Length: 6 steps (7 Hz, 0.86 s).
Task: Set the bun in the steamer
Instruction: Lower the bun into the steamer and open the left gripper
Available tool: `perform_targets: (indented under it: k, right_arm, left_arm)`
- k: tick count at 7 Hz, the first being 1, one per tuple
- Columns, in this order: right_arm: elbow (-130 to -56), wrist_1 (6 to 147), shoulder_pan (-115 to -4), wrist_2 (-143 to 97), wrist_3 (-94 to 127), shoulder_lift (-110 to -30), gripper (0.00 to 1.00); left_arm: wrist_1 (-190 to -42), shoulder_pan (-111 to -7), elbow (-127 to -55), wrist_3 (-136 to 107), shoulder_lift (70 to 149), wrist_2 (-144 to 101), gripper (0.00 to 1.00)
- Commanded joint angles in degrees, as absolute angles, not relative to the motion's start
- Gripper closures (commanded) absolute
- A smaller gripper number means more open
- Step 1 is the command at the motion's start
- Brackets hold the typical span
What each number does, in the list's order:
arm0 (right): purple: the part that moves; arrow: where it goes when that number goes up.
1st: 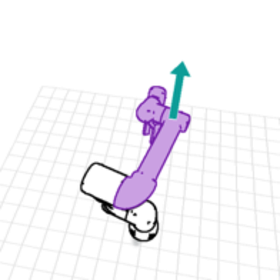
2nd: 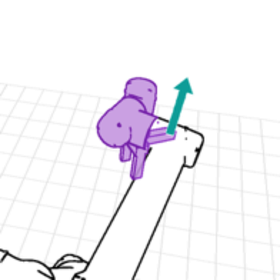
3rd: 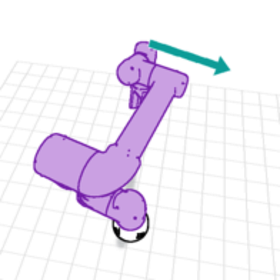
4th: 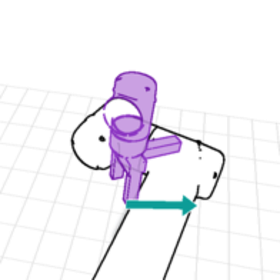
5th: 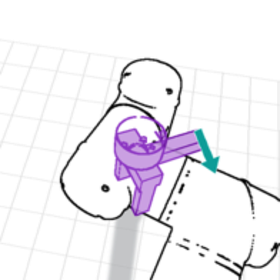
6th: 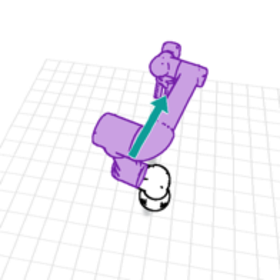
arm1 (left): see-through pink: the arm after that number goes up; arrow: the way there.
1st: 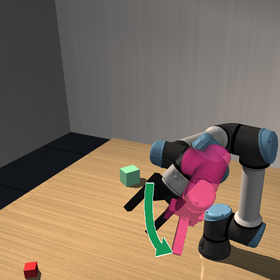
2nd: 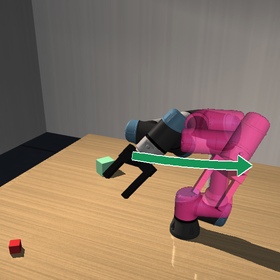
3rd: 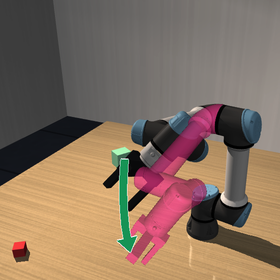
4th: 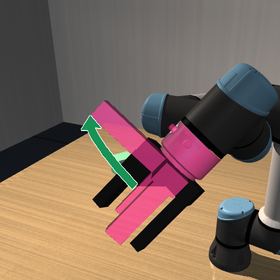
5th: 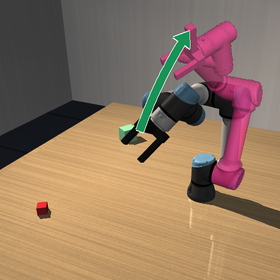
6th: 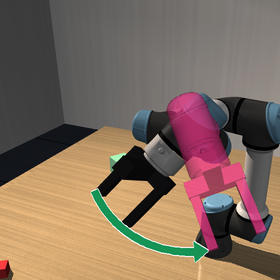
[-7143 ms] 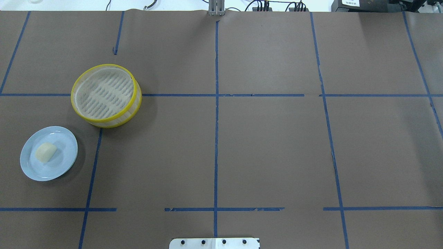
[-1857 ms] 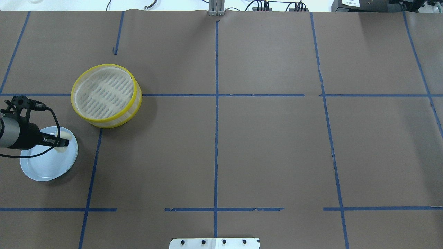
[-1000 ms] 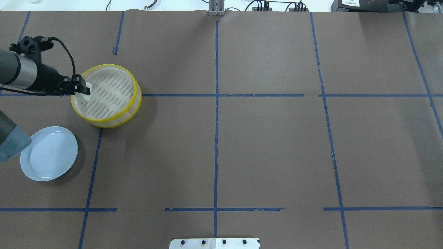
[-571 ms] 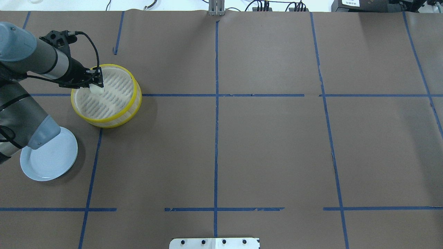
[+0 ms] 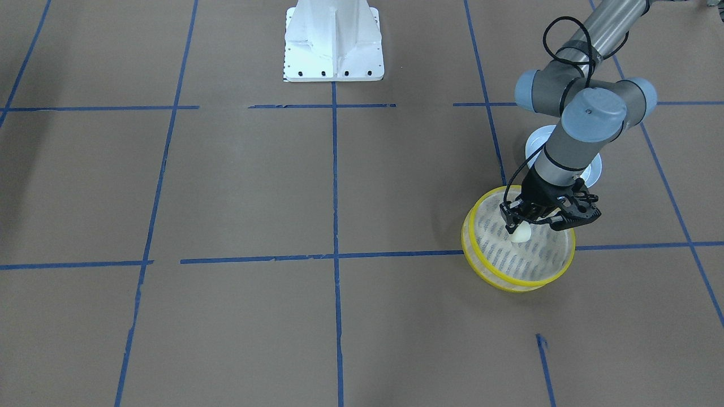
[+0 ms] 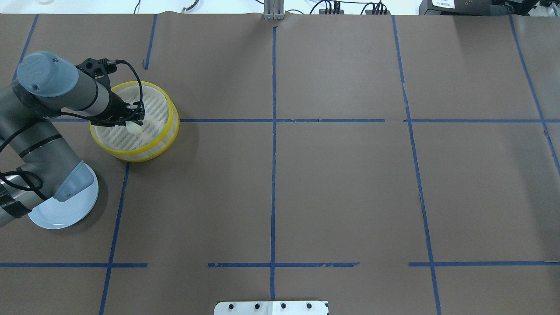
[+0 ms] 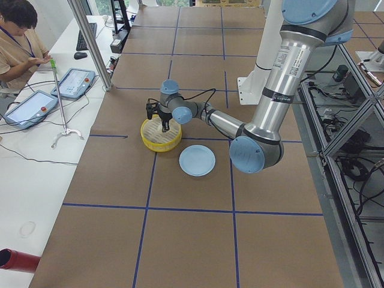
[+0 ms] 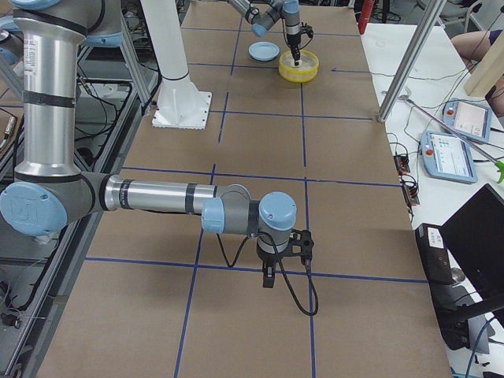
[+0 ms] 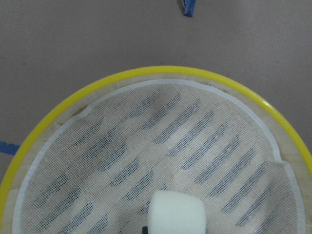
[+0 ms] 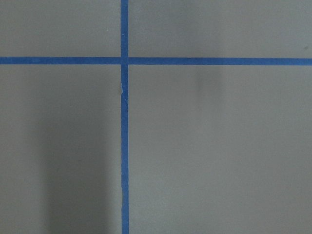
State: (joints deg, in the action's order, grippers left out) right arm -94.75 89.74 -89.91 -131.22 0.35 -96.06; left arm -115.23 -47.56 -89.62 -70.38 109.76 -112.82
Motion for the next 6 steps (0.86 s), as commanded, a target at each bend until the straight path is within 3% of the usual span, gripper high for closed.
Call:
perform_targets:
  k: [1, 6]
  right_arm:
    - [-94.7, 89.7, -89.9, -131.2, 0.4, -96.1, 0.0]
    - [-94.7, 89.7, -89.9, -131.2, 0.4, -96.1, 0.0]
  left_arm:
    - [-115.1, -47.3, -89.4, -70.4, 109.7, -112.8, 0.6]
    - [-115.2, -46.6, -89.4, -70.5, 109.2, -112.8, 0.54]
